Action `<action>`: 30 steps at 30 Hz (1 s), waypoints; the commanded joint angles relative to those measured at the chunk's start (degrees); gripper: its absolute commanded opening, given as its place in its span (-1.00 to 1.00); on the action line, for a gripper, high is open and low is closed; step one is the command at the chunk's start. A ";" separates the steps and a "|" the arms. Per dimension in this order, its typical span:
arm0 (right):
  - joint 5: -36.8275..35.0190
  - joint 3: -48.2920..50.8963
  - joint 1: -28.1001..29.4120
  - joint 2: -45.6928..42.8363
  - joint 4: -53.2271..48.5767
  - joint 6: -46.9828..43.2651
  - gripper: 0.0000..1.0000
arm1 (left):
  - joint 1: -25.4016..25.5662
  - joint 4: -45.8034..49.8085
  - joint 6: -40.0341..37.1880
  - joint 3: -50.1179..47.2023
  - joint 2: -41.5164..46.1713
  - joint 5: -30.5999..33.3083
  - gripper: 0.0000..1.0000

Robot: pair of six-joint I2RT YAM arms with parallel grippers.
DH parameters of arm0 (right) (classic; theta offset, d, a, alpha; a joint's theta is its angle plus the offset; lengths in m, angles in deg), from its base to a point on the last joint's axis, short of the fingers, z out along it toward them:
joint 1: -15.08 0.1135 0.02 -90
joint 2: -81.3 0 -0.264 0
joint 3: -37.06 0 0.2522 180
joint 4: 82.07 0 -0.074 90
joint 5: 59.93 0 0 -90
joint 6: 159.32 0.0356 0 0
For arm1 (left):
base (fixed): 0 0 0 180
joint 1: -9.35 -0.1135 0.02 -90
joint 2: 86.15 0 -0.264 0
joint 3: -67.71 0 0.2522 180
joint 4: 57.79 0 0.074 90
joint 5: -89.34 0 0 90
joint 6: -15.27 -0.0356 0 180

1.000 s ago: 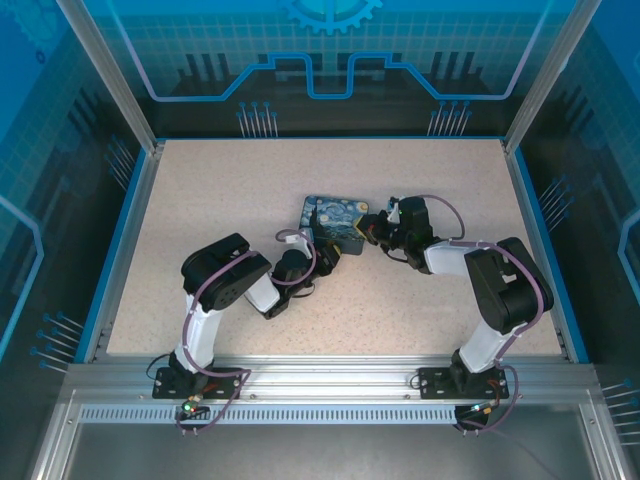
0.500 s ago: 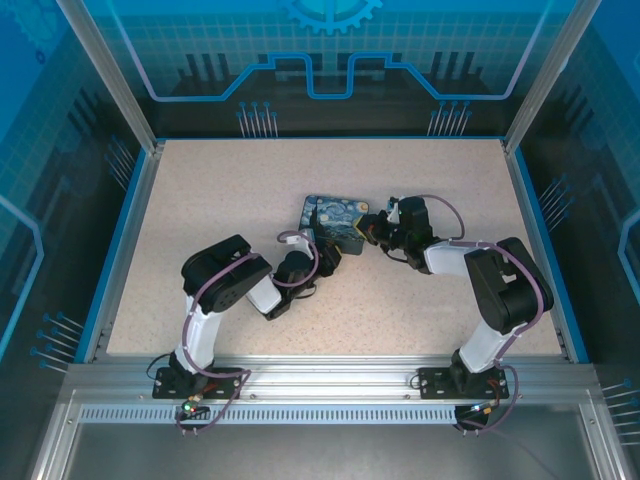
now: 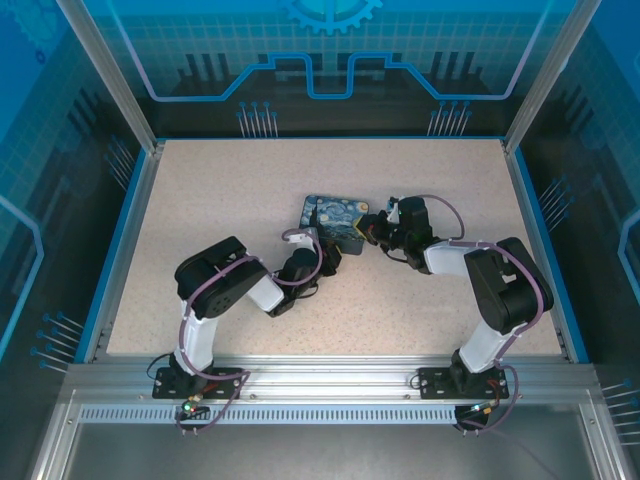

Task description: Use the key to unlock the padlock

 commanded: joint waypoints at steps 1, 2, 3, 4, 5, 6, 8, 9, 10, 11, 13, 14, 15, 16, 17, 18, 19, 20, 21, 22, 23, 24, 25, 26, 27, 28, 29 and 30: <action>-0.47 1.22 1.16 2.66 -5.26 -0.24 -1.00 | 0.30 11.98 -1.05 -0.35 -1.52 1.68 -0.78; -0.44 1.26 1.17 2.59 -5.15 -0.26 -1.00 | 0.26 12.20 -1.12 -0.37 -1.42 1.73 -0.82; -0.33 1.27 1.12 2.59 -5.16 -0.25 -1.00 | 0.31 12.26 -1.22 -0.30 -1.27 1.65 -0.87; -0.32 1.28 1.16 2.65 -5.13 -0.28 -1.00 | 0.34 12.29 -1.46 -0.30 -1.05 1.16 -0.93; -0.32 1.26 1.15 2.55 -5.16 -0.33 -1.00 | 0.27 13.00 -1.71 -0.06 -0.67 0.84 -0.99; -0.23 1.17 1.17 2.52 -5.13 -0.34 -1.00 | 0.33 14.06 -1.90 0.25 -0.07 0.44 -1.00; 0.07 0.87 1.08 2.56 -5.15 -0.33 -1.00 | 0.30 16.56 -2.09 0.74 1.71 -1.14 -1.00; 0.33 0.77 1.00 2.44 -5.18 -0.45 -1.00 | 0.30 18.07 -1.92 1.10 2.68 -2.20 -1.00; 0.82 0.57 0.82 2.19 -5.25 -0.54 -1.00 | 0.23 20.60 -1.61 1.80 4.11 -3.70 -1.00; 1.32 0.30 0.66 1.85 -5.47 -0.76 -1.00 | 0.22 22.93 -1.65 2.49 5.71 -5.33 -1.00; 2.27 -0.21 0.32 0.47 -6.16 -1.32 -1.00 | 0.11 29.05 -1.07 4.18 8.96 -8.47 -1.00; 2.91 -0.63 0.14 -0.49 -6.61 -1.98 -1.00 | 0.10 31.48 -0.94 5.02 10.60 -10.28 -1.00; 3.32 -1.07 -0.01 -1.49 -7.38 -2.61 -1.00 | 0.04 34.66 -0.68 6.28 11.80 -11.76 -1.00; 3.70 -1.53 -0.14 -2.74 -8.27 -3.37 -1.00 | -0.12 38.54 -0.43 7.82 13.25 -12.71 -1.00; 4.21 -2.09 -0.31 -4.10 -9.34 -4.17 -1.00 | -0.28 41.69 -0.56 9.02 14.41 -13.95 -1.00; 4.69 -2.55 -0.47 -5.22 -10.28 -4.88 -1.00 | -0.44 44.10 -0.45 10.05 15.39 -14.63 -1.00; 5.18 -3.12 -0.72 -6.51 -11.33 -5.47 -1.00 | -0.74 46.19 -0.07 10.90 16.37 -15.76 -1.00; 5.72 -3.27 -1.04 -8.00 -11.74 -5.75 -1.00 | -1.08 47.80 0.58 11.52 17.17 -16.83 -1.00; 6.13 -3.24 -1.27 -9.29 -12.04 -6.00 -1.00 | -1.43 48.59 0.90 11.92 17.75 -17.87 -1.00; 6.35 -3.27 -1.53 -10.85 -12.76 -6.37 -1.00 | -1.67 50.21 1.49 12.53 18.34 -18.53 -1.00; 6.32 -3.06 -1.77 -12.51 -13.49 -6.49 -1.00 | -1.97 51.37 1.72 13.03 18.79 -19.09 -1.00; 6.43 -2.66 -1.92 -13.92 -13.56 -6.49 -1.00 | -2.18 52.08 1.96 13.35 19.14 -19.47 -1.00; 6.59 -2.28 -2.00 -15.48 -13.87 -6.64 -1.00 | -2.41 52.83 2.32 13.65 19.39 -20.09 -1.00; 6.78 -1.85 -2.06 -16.81 -14.67 -6.87 -1.00 | -2.69 52.96 2.77 13.86 19.56 -20.87 -1.00; 6.80 -1.05 -2.12 -18.55 -14.92 -6.97 -1.00 | -2.90 53.12 3.23 13.96 19.67 -21.33 -1.00; 6.80 -0.16 -2.17 -20.42 -15.09 -7.07 -1.00 | -3.09 52.95 3.76 13.90 19.92 -21.82 -1.00; 6.80 0.88 -2.34 -21.91 -15.10 -7.09 -1.00 | -3.25 52.70 4.23 13.61 20.20 -22.18 -1.00; 6.96 1.96 -2.34 -23.67 -15.90 -7.09 -1.00 | -3.34 52.79 4.67 13.62 20.57 -22.38 -1.00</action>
